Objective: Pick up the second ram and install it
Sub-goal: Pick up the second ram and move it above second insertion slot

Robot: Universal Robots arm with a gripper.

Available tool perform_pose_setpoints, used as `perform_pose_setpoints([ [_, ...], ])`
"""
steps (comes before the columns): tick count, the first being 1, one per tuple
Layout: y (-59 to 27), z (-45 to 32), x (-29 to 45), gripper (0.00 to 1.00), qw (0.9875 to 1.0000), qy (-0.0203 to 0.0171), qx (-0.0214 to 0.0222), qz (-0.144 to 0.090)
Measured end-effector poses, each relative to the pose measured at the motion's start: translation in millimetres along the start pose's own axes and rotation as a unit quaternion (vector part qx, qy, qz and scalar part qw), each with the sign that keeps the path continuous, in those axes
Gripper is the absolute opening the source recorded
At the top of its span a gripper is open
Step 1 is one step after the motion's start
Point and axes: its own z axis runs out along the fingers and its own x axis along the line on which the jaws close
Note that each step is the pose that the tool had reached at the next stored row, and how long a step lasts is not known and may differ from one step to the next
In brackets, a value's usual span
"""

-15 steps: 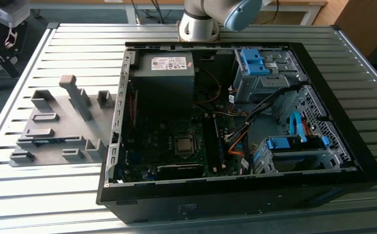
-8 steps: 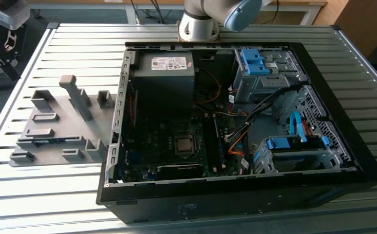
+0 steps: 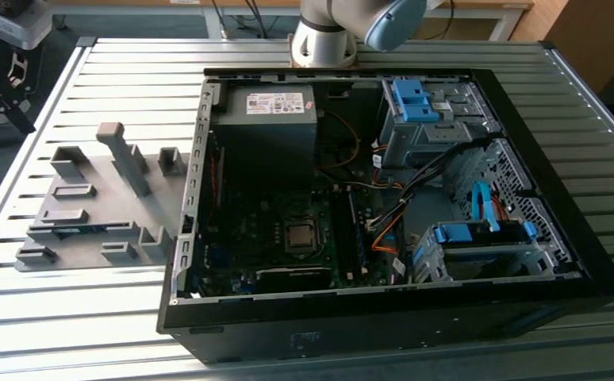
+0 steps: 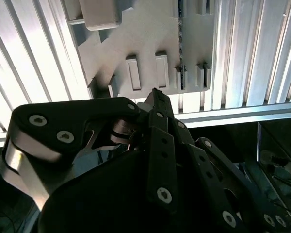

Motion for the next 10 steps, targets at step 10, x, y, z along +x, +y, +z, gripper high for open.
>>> perform_pose_setpoints([
  [10,-1.3,5.4,2.6,0.11,0.9988,0.0006,0.0008,-0.05],
])
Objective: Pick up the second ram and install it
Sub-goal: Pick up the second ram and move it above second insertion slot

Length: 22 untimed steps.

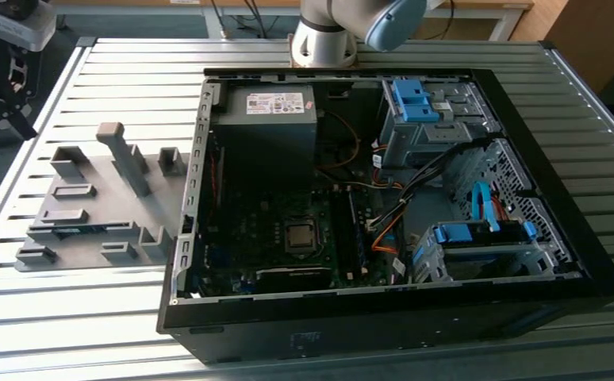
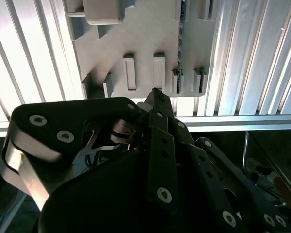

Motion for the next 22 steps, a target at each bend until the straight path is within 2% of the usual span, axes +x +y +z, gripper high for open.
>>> perform_pose_setpoints([
  [11,3.3,8.5,7.7,0.11,0.9997,0.0002,0.0005,-0.025],
  [17,2.6,12.6,9.1,0.11,0.9984,0.001,0.0005,-0.057],
  [22,5.8,18.5,14.3,0.11,0.9979,0.0009,0.0007,-0.064],
])
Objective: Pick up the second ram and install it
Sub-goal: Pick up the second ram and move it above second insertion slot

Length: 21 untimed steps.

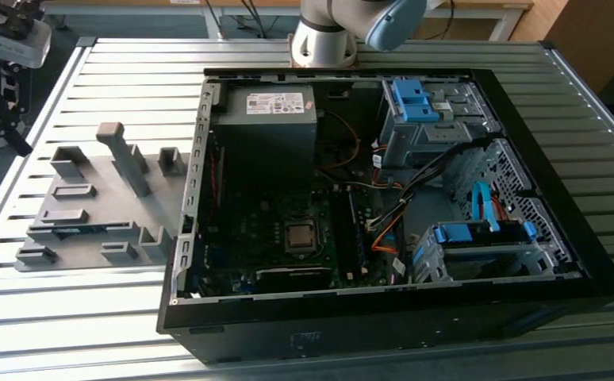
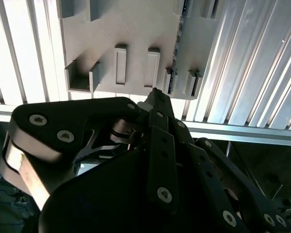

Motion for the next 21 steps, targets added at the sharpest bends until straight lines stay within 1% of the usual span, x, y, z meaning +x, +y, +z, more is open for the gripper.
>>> perform_pose_setpoints([
  [4,-0.1,3.7,1.3,0.11,0.9998,0.0004,0.0,-0.019],
  [9,-0.4,8.2,1.8,0.11,0.9988,0.001,0.0,-0.05],
  [12,-0.6,11.7,1.9,0.11,0.9976,0.0013,0.0001,-0.07],
  [15,-0.7,15.1,2.1,0.11,0.9959,0.0017,0.0001,-0.09],
  [18,-1.1,17.9,2.7,0.11,0.9944,0.002,0.0001,-0.105],
  [19,-1.3,18.5,3.1,0.16,0.994,0.0022,0.0001,-0.109],
  [20,-1.4,19.1,3.6,0.16,0.9936,0.0023,0.0001,-0.113],
  [21,-1.5,19.9,4.1,0.24,0.9933,0.0023,0.0001,-0.116],
])
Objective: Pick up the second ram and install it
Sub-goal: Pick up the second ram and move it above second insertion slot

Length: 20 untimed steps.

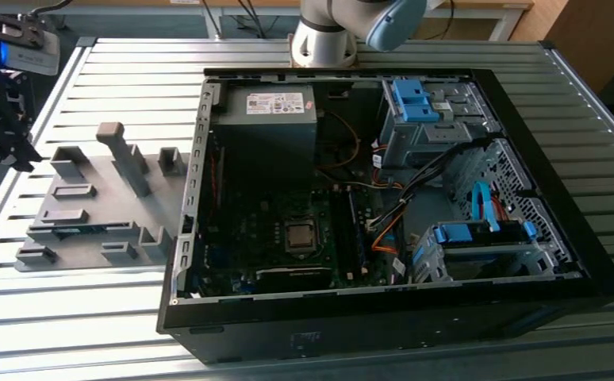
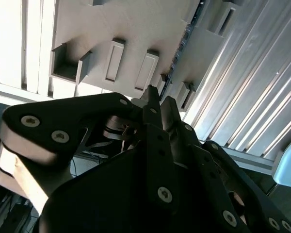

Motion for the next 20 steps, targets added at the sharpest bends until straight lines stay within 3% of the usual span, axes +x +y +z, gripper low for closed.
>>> perform_pose_setpoints([
  [9,-0.4,6.2,3.9,0.24,0.9993,0.0007,0.0,-0.036],
  [15,1.2,13.9,6.2,0.24,0.999,0.0008,0.0002,-0.044],
  [20,1.0,18.8,6.6,0.24,0.9972,0.0014,0.0003,-0.074],
])
